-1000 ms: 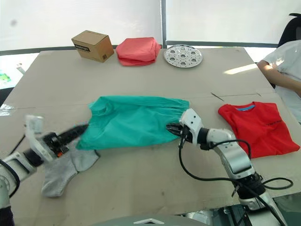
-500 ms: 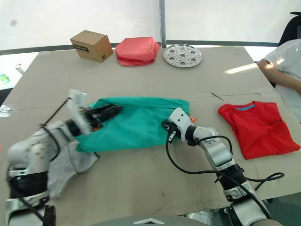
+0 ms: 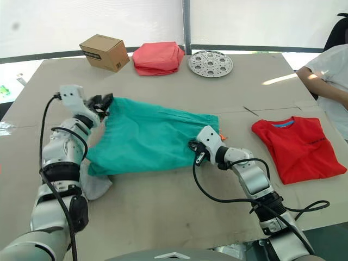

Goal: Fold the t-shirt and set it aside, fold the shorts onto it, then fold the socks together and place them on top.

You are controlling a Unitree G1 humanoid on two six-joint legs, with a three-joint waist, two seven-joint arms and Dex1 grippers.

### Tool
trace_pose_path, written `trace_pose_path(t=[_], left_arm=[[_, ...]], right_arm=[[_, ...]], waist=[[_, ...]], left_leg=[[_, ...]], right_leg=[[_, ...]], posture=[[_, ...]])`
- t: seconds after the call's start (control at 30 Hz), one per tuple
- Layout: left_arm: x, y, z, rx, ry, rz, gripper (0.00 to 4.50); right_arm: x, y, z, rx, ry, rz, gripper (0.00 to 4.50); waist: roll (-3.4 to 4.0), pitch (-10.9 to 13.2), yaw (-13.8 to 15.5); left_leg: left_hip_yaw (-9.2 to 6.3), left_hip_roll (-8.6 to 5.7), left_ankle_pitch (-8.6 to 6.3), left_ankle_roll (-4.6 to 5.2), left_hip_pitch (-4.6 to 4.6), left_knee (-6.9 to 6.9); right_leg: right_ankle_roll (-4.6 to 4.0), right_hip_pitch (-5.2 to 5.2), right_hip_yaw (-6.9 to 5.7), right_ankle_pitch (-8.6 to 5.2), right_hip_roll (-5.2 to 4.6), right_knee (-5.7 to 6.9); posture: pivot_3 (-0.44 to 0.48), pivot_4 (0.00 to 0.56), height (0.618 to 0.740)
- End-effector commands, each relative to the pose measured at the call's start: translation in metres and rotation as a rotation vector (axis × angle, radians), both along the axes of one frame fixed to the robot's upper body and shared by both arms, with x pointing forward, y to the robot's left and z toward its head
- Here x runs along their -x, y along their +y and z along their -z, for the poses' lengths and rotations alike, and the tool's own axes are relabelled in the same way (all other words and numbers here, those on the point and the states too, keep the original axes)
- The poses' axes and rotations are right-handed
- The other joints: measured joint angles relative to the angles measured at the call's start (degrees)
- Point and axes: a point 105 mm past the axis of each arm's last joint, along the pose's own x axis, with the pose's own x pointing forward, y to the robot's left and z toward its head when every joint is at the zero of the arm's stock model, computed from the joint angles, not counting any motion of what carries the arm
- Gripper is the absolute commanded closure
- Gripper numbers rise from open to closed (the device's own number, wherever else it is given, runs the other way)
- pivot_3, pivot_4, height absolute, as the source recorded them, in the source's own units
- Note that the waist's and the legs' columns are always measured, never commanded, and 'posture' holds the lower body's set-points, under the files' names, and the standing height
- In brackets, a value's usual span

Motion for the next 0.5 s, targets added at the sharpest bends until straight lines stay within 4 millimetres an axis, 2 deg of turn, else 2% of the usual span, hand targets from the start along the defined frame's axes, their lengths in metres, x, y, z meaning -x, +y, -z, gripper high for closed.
trace_pose_path(t=[0.03, 0.1, 0.13, 0.17, 0.2, 0.23, 0.27, 0.37, 0.4, 0.43, 0.5], left_arm=[[0.009, 0.014, -0.021, 0.118, -0.096, -0.039, 2.05], [0.023, -0.006, -0.035, 0.186, -0.152, 0.124, 2.05], [0.033, -0.02, -0.04, 0.195, -0.163, 0.227, 1.99], [0.043, -0.034, -0.042, 0.183, -0.161, 0.315, 1.99], [0.053, -0.045, -0.043, 0.172, -0.151, 0.386, 1.6], [0.064, -0.056, -0.042, 0.152, -0.138, 0.457, 1.49], [0.073, -0.067, -0.041, 0.135, -0.123, 0.522, 1.23], [0.101, -0.097, -0.036, 0.086, -0.061, 0.701, 0.0], [0.111, -0.106, -0.032, 0.055, -0.032, 0.759, 0.0], [0.12, -0.112, -0.03, 0.048, -0.007, 0.806, 0.0], [0.141, -0.119, -0.024, 0.02, 0.044, 0.901, 0.0]], right_arm=[[-0.003, -0.01, -0.02, -0.074, -0.037, 0.048, 4.5], [-0.001, -0.016, -0.042, -0.186, -0.045, 0.077, 4.5], [0.003, -0.018, -0.052, -0.226, -0.044, 0.07, 3.9], [0.007, -0.021, -0.059, -0.253, -0.038, 0.067, 3.68], [0.012, -0.024, -0.063, -0.275, -0.023, 0.067, 3.09], [0.017, -0.028, -0.066, -0.295, -0.001, 0.07, 2.8], [0.021, -0.031, -0.068, -0.307, 0.019, 0.075, 2.36], [0.026, -0.043, -0.063, -0.299, 0.088, 0.143, 0.88], [0.027, -0.046, -0.059, -0.29, 0.115, 0.17, 0.59], [0.027, -0.05, -0.055, -0.281, 0.136, 0.2, 0.03], [0.029, -0.058, -0.044, -0.286, 0.196, 0.288, 0.03]], waist=[[0.0, 0.0, -0.1], [0.01, 0.01, -0.21], [0.02, 0.02, -0.26], [0.01, 0.01, -0.27], [0.02, 0.02, -0.2], [0.02, 0.02, -0.16], [0.03, 0.02, -0.14], [0.15, 0.09, -0.04], [0.21, 0.12, -0.1], [0.25, 0.13, -0.09], [0.3, 0.13, -0.12]], left_leg=[[0.0, 0.02, 0.03, -0.05, 0.0, 0.0], [-0.02, 0.05, 0.03, -0.06, -0.02, -0.01], [-0.06, 0.2, 0.04, -0.07, -0.09, -0.02], [-0.06, 0.21, 0.04, -0.07, -0.11, -0.02], [-0.07, 0.2, 0.04, -0.07, -0.14, -0.01], [-0.11, 0.19, 0.03, -0.07, -0.17, 0.0], [-0.15, 0.18, 0.03, -0.08, -0.18, 0.0], [-0.25, 0.18, -0.02, -0.02, -0.18, -0.02], [-0.26, 0.17, -0.04, 0.01, -0.17, -0.02], [-0.26, 0.16, -0.11, 0.13, -0.17, -0.01], [-0.21, 0.14, -0.11, 0.15, -0.13, 0.02]], right_leg=[[0.0, 0.0, 0.01, 0.0, 0.0, 0.01], [0.01, -0.01, -0.01, 0.0, 0.0, 0.01], [0.01, -0.03, -0.02, 0.01, -0.02, 0.0], [0.01, -0.06, -0.02, 0.01, -0.05, 0.02], [0.01, -0.08, -0.03, 0.01, -0.08, 0.02], [0.01, -0.09, -0.06, 0.01, -0.1, 0.0], [0.01, -0.09, -0.09, 0.01, -0.12, 0.0], [-0.23, -0.07, -0.17, -0.13, -0.15, -0.02], [-0.24, -0.08, -0.17, -0.14, -0.15, -0.03], [-0.24, -0.08, -0.16, -0.14, -0.16, -0.02], [-0.23, -0.08, -0.13, -0.14, -0.18, -0.02]], posture=[[0.0, 0.15, 0.74], [0.0, 0.15, 0.74], [0.0, 0.15, 0.74], [0.0, 0.15, 0.74], [0.0, 0.15, 0.74], [0.0, 0.15, 0.74], [0.0, 0.15, 0.74], [0.0, 0.15, 0.74], [0.0, 0.15, 0.74], [0.0, 0.15, 0.74], [0.0, 0.15, 0.74]])
